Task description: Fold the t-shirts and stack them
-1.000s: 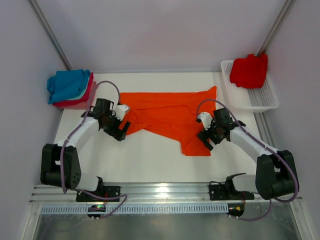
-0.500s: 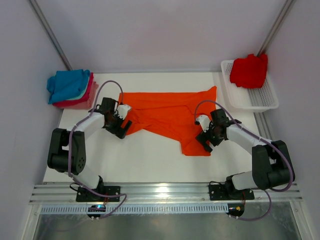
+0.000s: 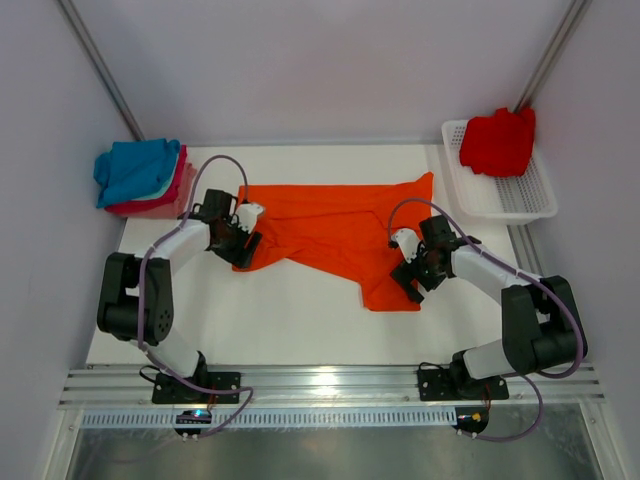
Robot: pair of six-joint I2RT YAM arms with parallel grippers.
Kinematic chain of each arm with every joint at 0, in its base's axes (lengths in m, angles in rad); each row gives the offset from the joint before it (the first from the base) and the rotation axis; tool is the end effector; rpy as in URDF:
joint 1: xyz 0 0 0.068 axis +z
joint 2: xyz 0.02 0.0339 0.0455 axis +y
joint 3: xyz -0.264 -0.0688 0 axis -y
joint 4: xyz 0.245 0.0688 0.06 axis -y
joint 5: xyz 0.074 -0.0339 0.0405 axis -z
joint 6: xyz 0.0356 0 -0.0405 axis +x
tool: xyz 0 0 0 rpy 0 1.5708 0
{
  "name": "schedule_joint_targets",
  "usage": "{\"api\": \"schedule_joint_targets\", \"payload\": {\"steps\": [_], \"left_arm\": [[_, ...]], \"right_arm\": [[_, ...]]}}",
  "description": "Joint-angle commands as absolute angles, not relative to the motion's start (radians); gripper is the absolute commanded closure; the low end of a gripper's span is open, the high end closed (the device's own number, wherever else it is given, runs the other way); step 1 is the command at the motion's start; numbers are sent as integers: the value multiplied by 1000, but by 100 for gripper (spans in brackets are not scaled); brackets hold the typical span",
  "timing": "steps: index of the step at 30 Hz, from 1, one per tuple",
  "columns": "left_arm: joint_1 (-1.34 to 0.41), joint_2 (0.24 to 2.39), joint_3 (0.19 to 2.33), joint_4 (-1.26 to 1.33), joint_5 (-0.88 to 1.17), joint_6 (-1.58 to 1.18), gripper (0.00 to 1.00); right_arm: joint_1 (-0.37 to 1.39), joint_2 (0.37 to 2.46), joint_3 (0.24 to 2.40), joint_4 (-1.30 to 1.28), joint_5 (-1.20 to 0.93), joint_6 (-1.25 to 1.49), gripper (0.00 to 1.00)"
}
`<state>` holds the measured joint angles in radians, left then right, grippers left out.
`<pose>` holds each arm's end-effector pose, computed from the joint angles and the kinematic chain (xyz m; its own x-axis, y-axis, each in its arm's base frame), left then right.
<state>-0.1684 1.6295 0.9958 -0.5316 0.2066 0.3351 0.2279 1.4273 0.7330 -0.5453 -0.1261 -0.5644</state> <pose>0.3058 -0.0594 0.1803 -0.7753 0.4583 -0.4345 0.5282 0.8478 -0.0483 0.2371 0.0596 0.1608 -0.6371 -0.6925 -0.3384 -0.7158 0.6944 -0.0735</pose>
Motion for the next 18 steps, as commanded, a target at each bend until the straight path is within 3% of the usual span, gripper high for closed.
{"api": "schedule_joint_targets", "payload": {"steps": [1,18], "left_arm": [[-169,1643,1042,-569,265,333,38],[-169,1700,1066,-595,221,310,38]], "right_arm": [[236,1447,741,-503,-107,-554,1],[236,1428,739,-508,-106,-549,1]]}}
